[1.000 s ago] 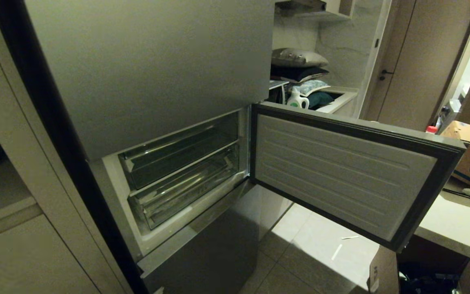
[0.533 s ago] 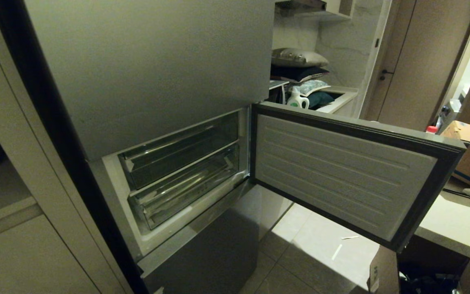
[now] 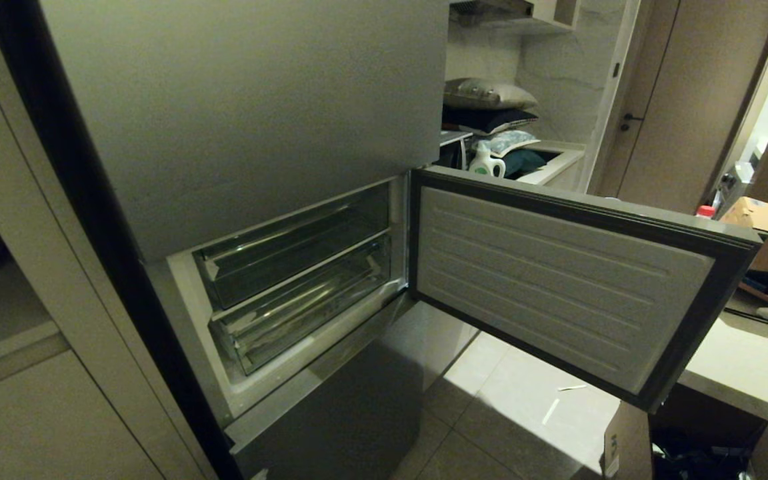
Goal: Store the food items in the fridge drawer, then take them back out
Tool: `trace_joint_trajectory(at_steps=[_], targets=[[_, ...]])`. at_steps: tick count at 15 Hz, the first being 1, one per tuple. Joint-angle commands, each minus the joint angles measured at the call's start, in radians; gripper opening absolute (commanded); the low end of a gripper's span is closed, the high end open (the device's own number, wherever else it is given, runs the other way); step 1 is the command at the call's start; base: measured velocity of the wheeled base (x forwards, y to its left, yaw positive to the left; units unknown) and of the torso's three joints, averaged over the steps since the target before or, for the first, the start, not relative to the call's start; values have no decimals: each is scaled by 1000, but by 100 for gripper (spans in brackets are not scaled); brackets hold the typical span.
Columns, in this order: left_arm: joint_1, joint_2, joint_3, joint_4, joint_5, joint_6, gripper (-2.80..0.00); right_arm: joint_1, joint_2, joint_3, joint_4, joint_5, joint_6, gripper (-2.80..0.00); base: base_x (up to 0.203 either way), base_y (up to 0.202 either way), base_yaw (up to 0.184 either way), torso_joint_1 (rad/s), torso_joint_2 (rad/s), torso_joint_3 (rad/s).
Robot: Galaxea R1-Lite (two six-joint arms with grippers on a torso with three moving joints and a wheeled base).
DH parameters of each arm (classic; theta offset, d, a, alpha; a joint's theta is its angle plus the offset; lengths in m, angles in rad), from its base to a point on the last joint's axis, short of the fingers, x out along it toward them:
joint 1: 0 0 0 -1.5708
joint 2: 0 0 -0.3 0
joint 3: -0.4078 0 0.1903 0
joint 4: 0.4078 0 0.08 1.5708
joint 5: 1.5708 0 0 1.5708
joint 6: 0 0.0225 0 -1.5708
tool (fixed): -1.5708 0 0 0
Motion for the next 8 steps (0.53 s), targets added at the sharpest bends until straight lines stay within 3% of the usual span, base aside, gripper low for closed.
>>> trace_joint_trajectory(at_steps=[1, 8], targets=[[0, 0, 0, 1, 0, 0, -280, 2, -17, 17, -4, 12, 1, -280, 0, 0, 0, 0, 0, 0], [0, 0, 0, 1, 0, 0, -280, 24, -104, 100, -4, 23, 0, -280, 0, 0, 0, 0, 0, 0]])
